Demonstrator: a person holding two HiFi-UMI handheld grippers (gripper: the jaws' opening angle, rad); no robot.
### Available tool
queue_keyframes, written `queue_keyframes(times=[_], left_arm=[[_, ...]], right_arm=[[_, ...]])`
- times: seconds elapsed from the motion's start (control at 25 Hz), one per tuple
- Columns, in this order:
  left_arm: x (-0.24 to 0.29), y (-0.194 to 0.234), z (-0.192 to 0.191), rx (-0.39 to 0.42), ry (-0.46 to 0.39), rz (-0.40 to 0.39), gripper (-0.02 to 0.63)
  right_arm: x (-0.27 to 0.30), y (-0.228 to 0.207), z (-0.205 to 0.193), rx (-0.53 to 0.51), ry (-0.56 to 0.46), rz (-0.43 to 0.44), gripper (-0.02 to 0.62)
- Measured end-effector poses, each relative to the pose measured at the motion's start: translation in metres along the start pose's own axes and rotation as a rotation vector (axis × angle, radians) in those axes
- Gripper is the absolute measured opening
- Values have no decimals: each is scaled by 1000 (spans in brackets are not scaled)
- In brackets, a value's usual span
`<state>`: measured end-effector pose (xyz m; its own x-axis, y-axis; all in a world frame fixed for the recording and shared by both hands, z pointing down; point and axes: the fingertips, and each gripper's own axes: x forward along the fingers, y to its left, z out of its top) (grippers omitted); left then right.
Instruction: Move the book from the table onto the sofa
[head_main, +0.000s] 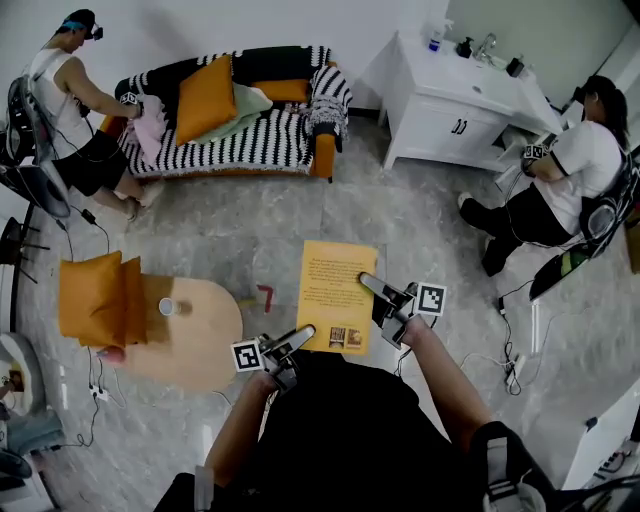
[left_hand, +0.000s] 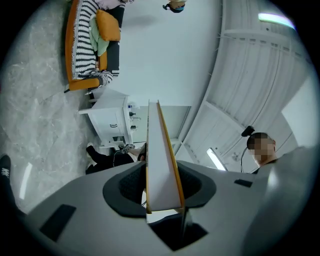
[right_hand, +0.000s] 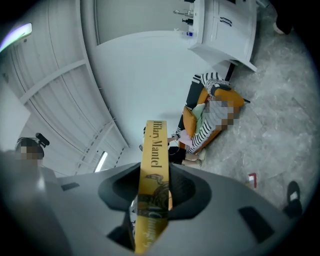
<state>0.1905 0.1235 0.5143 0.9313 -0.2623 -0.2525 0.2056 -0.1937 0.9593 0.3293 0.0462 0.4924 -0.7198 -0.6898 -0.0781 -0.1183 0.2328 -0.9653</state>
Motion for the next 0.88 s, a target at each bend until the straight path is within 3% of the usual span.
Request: queue_keyframes(times=[0.44, 0.64, 0.88], left_arm=[[69, 26, 89, -14, 17, 18, 149], [102, 44, 120, -13, -27, 47, 149], [162, 68, 180, -17, -125, 74, 150]], right_arm=[[41, -27, 102, 6, 8, -17, 150], [57, -53, 147, 40, 52, -9, 152], [92, -78, 232, 82, 92, 38, 152]])
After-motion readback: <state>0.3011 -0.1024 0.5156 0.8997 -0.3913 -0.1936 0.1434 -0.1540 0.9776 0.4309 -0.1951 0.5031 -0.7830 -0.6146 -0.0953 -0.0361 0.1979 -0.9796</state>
